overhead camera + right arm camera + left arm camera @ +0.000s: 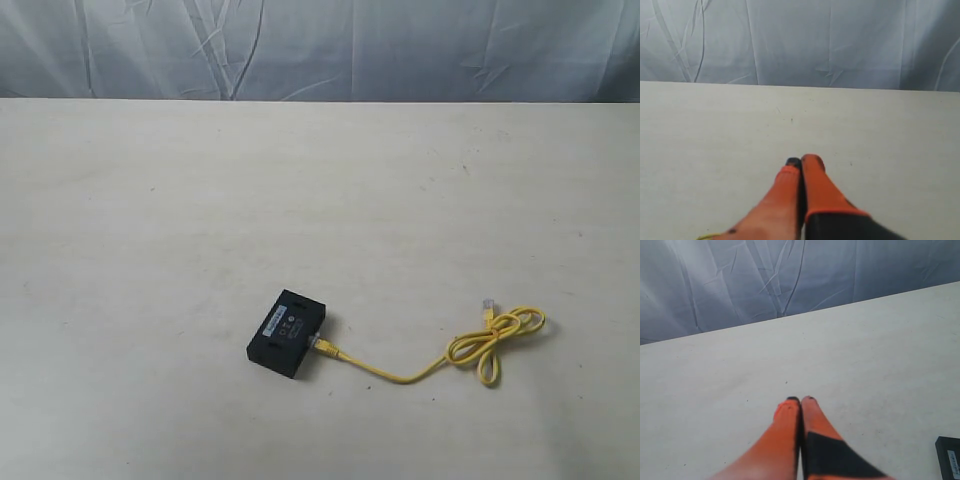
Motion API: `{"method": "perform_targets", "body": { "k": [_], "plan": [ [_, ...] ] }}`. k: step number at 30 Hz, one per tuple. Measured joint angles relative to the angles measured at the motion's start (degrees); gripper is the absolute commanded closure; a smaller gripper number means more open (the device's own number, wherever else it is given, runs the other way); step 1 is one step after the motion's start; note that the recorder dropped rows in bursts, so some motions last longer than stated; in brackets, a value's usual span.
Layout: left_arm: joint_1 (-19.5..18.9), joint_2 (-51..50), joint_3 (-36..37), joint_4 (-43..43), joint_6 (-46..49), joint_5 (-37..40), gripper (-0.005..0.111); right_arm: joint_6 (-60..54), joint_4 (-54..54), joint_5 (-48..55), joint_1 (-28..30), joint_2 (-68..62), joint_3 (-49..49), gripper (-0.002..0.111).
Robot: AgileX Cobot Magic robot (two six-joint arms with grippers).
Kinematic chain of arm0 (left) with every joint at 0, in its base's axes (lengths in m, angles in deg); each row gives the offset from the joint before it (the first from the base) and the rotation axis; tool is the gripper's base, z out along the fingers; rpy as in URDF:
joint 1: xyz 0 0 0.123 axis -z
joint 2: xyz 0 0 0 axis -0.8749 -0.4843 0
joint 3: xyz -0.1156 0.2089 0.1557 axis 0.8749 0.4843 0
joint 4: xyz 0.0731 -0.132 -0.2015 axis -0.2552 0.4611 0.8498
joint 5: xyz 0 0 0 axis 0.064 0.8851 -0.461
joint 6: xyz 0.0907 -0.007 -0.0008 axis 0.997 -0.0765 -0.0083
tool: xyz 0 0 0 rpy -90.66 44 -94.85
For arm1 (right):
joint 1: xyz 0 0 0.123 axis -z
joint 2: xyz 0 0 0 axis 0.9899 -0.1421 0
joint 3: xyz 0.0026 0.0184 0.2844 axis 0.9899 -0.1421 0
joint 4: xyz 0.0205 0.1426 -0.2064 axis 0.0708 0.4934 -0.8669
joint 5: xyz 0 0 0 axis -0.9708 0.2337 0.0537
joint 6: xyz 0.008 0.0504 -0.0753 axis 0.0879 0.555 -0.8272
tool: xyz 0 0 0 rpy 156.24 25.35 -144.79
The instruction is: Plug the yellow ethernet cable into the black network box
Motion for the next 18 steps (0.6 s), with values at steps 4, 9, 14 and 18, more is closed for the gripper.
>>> {"method": "perform_targets", "body": {
  "k": [4,9,14,18],
  "plan": [
    [0.0,0.0,0.0,0.0,0.0,0.0,0.107,0.0,0.1,-0.5,0.0,0.0,-3.1,0.108],
    [0.0,0.0,0.0,0.0,0.0,0.0,0.107,0.0,1.6,-2.2,0.0,0.0,-7.6,0.108],
    [0.0,0.0,0.0,0.0,0.0,0.0,0.107,0.0,2.4,-3.6,0.0,0.0,-8.7,0.108],
    [0.0,0.0,0.0,0.0,0.0,-0.1,0.107,0.0,2.6,-3.8,0.0,0.0,-8.7,0.108]
  ]
}}
